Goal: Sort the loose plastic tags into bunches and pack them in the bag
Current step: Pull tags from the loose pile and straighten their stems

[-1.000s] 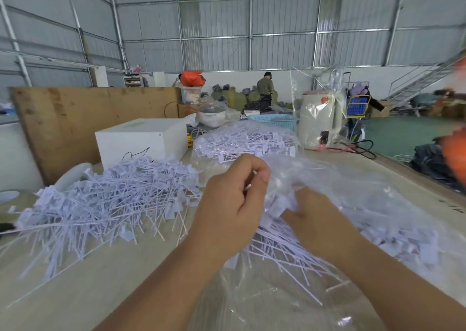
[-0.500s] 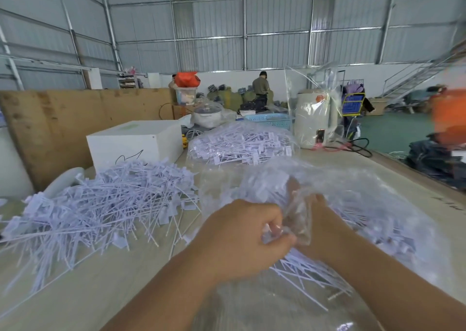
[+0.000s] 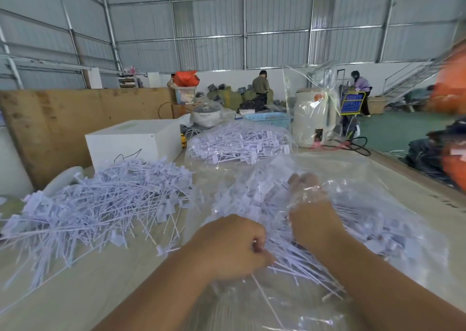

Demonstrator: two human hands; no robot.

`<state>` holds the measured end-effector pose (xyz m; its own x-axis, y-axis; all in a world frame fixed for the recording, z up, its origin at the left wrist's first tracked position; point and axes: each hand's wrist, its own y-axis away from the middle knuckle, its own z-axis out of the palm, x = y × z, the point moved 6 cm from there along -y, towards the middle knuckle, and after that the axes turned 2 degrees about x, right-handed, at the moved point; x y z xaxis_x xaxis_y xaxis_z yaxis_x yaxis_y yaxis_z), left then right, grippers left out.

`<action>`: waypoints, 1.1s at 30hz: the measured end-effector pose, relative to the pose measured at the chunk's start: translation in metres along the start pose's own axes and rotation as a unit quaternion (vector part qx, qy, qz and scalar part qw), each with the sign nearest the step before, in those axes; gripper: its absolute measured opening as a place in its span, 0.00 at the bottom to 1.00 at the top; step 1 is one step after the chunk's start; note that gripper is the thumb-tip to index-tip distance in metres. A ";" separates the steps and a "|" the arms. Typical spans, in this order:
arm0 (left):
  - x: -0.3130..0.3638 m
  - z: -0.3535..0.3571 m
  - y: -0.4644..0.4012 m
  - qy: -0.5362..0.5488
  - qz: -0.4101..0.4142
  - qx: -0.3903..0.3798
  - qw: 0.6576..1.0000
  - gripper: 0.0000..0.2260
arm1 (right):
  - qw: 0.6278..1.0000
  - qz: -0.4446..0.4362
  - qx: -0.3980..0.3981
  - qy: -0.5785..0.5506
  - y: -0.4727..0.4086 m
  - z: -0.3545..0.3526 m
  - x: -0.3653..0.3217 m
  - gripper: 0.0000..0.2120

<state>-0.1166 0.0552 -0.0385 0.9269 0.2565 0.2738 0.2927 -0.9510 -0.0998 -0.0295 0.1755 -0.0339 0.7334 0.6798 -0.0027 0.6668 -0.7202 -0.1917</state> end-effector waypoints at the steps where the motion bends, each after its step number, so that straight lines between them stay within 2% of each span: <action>1: 0.000 0.000 0.000 -0.002 -0.001 0.014 1.000 0.10 | 0.999 -0.031 -0.009 0.027 0.000 0.000 -0.002 0.10; 3: 0.001 -0.005 -0.001 0.004 0.003 0.058 0.998 0.09 | 0.997 -0.066 -0.024 0.043 0.000 0.000 -0.010 0.05; 5: 0.003 -0.011 -0.001 0.009 0.011 0.097 0.995 0.08 | 0.996 -0.069 -0.023 0.054 -0.003 0.011 -0.012 0.14; 8: 0.006 -0.017 -0.001 0.006 0.020 0.146 0.989 0.10 | 0.998 -0.050 -0.044 -0.007 -0.006 0.024 -0.008 0.29; 13: 0.015 -0.024 0.003 -0.041 0.084 0.257 0.962 0.26 | 0.997 -0.049 -0.025 -0.058 0.007 0.015 -0.008 0.37; 15: 0.018 -0.017 -0.002 -0.083 0.098 0.236 0.963 0.31 | 0.997 -0.035 -0.051 -0.044 0.017 0.009 -0.007 0.39; 17: 0.015 -0.004 -0.009 -0.112 0.091 0.184 0.972 0.32 | 0.998 -0.033 -0.060 -0.007 0.027 -0.004 -0.007 0.35; 19: 0.008 0.004 -0.015 -0.117 0.070 0.152 0.979 0.29 | 0.998 -0.061 0.018 -0.019 0.034 -0.030 -0.013 0.21; 21: 0.003 0.007 -0.018 -0.128 0.056 0.134 0.981 0.27 | 0.980 -0.093 0.158 -0.079 0.042 -0.059 -0.017 0.11; 23: 0.003 0.010 -0.020 -0.147 0.054 0.127 0.980 0.26 | 0.932 -0.128 0.304 -0.151 0.046 -0.078 -0.016 0.09; 24: 0.003 0.011 -0.021 -0.150 0.055 0.127 0.979 0.26 | 0.908 -0.151 0.350 -0.172 0.047 -0.081 -0.015 0.11; 25: 0.004 0.011 -0.020 -0.151 0.058 0.129 0.978 0.26 | 0.905 -0.167 0.356 -0.162 0.045 -0.078 -0.018 0.17; 28: 0.006 0.008 -0.016 -0.143 0.065 0.142 0.977 0.21 | 0.970 -0.161 0.159 -0.089 0.020 -0.027 -0.023 0.27; 30: 0.003 0.005 -0.012 -0.132 0.070 0.149 0.977 0.18 | 0.983 -0.141 0.055 -0.103 0.009 0.001 -0.018 0.28; 33: -0.005 -0.007 -0.010 -0.083 0.051 0.183 0.978 0.15 | 0.984 -0.138 0.030 -0.105 0.002 0.012 -0.012 0.30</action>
<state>-0.1259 0.0623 -0.0322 0.9723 0.2164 0.0887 0.2326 -0.8556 -0.4625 -0.0392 0.1675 -0.0461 0.4771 0.8669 -0.1444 0.8233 -0.4983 -0.2718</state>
